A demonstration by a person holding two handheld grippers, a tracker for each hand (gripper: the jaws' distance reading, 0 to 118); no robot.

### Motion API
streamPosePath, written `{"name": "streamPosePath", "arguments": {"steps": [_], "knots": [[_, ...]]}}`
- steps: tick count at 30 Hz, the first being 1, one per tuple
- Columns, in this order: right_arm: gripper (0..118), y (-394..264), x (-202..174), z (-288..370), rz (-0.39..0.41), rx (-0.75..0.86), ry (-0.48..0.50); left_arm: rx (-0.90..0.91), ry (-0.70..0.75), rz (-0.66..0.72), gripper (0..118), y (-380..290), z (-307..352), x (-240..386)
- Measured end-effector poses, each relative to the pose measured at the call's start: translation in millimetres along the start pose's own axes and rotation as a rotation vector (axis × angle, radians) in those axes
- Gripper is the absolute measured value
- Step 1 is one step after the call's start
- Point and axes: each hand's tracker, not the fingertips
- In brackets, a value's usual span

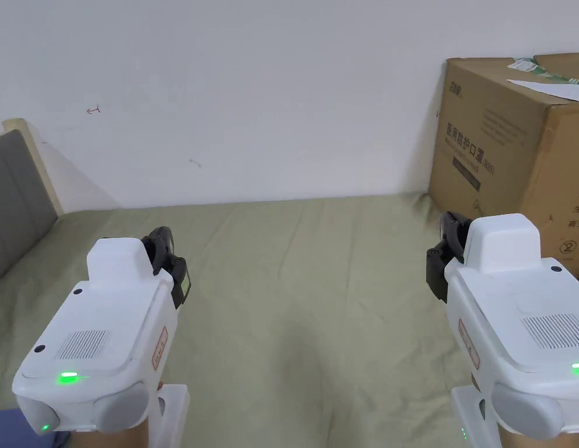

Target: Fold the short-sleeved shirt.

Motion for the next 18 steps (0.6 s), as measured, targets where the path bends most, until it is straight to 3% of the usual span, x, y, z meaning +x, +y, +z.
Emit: {"name": "streamPosePath", "arguments": {"steps": [18], "knots": [[0,-2.8,-0.7,5.2,-0.011,-0.009,-0.005,-0.010,-0.013,-0.022,0,-0.3,2.6,4.3]]}}
